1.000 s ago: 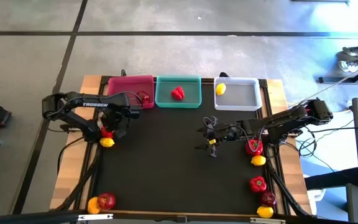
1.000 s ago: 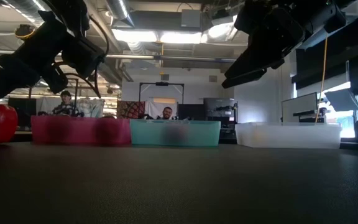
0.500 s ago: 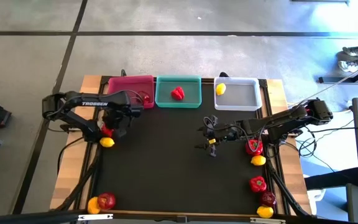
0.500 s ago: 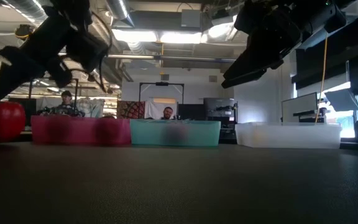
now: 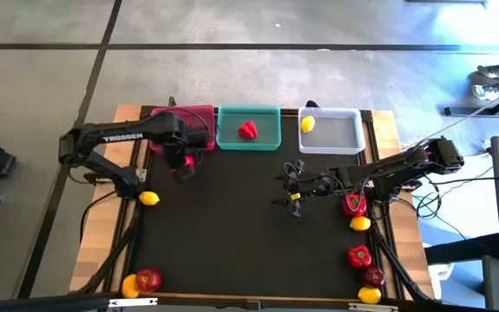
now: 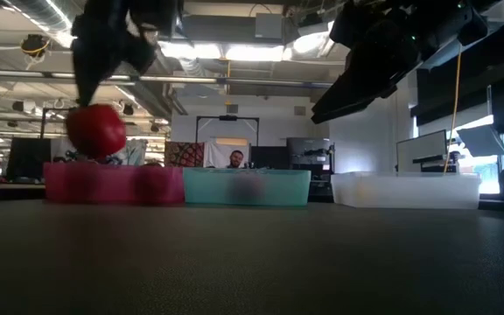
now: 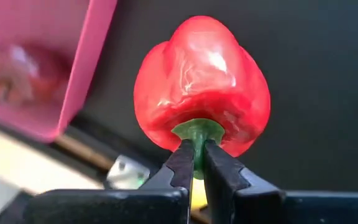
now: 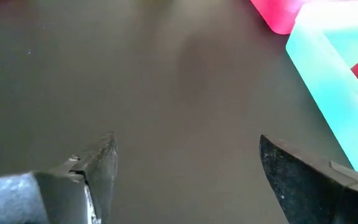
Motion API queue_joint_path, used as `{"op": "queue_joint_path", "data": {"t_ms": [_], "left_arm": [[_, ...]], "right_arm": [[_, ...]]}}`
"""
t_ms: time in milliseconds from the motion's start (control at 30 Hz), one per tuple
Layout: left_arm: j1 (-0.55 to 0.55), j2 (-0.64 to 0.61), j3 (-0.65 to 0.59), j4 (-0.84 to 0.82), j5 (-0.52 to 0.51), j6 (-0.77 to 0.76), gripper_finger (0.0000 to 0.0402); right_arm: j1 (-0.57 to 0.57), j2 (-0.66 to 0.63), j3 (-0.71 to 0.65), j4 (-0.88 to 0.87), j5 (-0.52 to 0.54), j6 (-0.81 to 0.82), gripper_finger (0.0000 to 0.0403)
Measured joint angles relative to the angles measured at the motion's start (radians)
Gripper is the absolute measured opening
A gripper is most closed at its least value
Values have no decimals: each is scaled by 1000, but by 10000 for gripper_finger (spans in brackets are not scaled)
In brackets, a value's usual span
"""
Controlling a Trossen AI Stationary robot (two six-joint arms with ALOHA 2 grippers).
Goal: Sort produce into baskets
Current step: Put the red bell pepper into the green bin
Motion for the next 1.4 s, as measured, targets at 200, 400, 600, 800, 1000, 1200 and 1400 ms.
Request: {"op": "queue_joint_path", "data": {"t_ms": [200, 400, 600, 800, 1000, 1200, 1400], "left_arm": [[-74, 0, 12, 172, 0, 48, 23], [-147, 3, 11, 367, 0, 50, 19], [-189, 60, -15, 537, 1, 51, 18], [-229, 168, -48, 659, 1, 31, 18], [-264, 267, -49, 703, 3, -2, 30], [-291, 306, -49, 727, 3, 22, 33], [-300, 311, -49, 766, 2, 51, 27]], "right_arm": [[0, 0, 0, 1, 0, -3, 324], [0, 3, 0, 27, 23, -49, 324], [-23, 57, 0, 136, 12, -108, 324], [-69, 166, 0, 298, -79, -112, 304], [-90, 279, 0, 446, -103, -105, 214], [-93, 347, 0, 530, -86, -124, 114], [-93, 375, 0, 538, 52, -134, 53]]}}
